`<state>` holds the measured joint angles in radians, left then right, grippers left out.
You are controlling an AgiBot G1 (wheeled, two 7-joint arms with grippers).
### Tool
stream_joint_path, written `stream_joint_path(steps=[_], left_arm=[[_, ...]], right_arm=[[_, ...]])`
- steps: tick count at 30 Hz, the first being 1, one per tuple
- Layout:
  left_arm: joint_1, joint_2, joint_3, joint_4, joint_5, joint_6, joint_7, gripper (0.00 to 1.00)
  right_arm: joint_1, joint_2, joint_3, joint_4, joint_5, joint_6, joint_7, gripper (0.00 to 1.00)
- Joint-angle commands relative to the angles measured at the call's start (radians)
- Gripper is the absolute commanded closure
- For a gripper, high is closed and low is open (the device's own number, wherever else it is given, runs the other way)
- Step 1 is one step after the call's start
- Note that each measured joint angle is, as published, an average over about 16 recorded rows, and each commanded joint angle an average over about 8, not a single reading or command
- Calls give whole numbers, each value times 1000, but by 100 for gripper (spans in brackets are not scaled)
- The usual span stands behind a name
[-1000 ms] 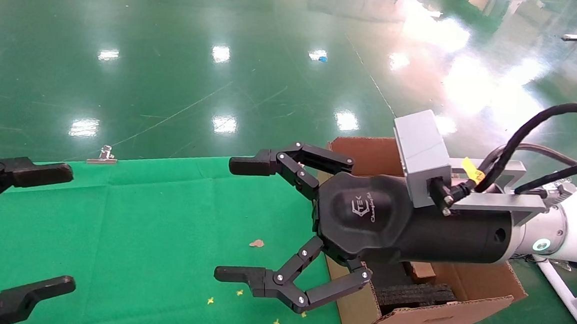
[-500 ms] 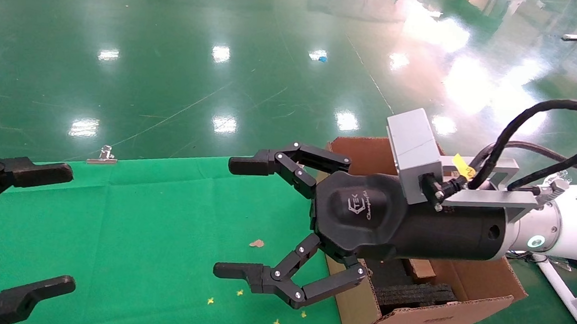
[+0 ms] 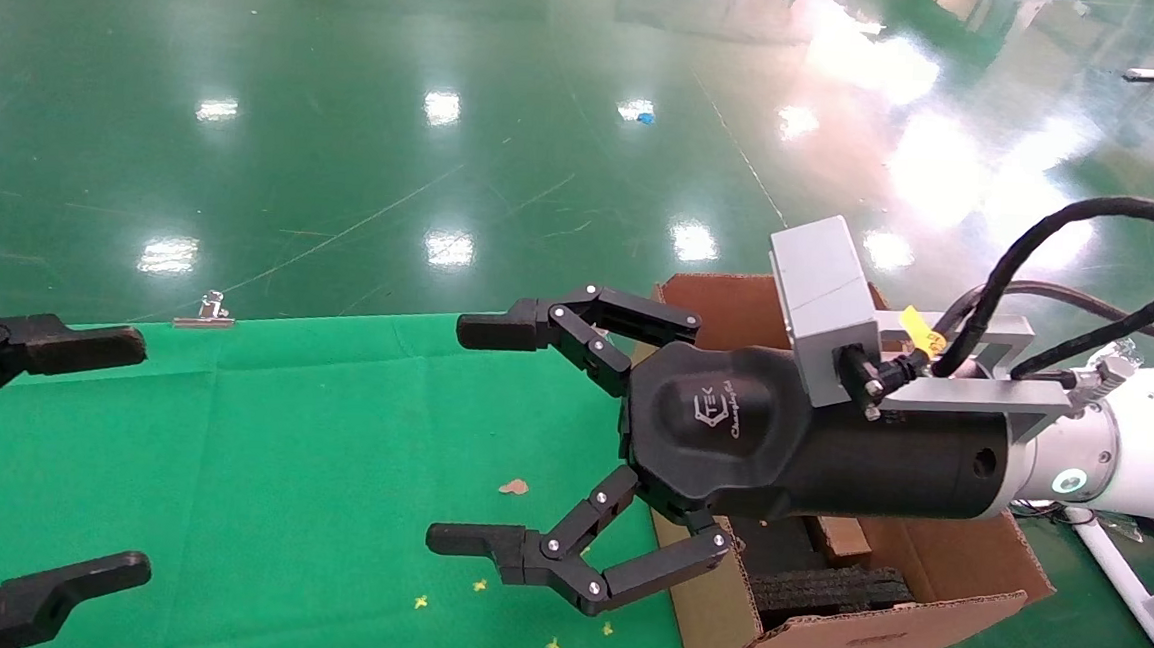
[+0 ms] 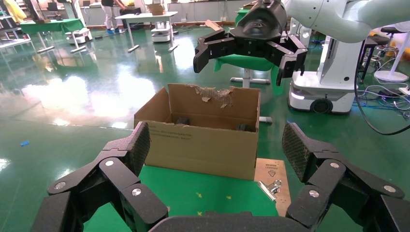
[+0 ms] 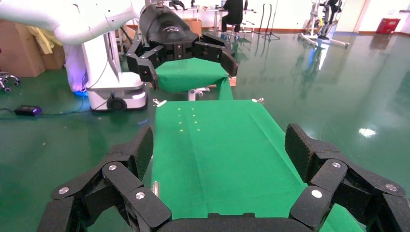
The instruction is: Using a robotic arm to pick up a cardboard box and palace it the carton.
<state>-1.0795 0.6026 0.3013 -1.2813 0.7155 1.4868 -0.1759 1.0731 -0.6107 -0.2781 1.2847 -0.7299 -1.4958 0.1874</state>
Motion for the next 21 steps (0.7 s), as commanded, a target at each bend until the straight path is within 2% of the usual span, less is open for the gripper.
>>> stream_joint_path(steps=[1, 21], left_arm=[[0, 0, 0, 0, 0, 0, 0, 0], [0, 0, 0, 0, 0, 0, 0, 0]], right_arm=[[0, 0, -1, 0, 0, 0, 0, 0], [2, -1, -2, -1, -1, 1, 1, 0]])
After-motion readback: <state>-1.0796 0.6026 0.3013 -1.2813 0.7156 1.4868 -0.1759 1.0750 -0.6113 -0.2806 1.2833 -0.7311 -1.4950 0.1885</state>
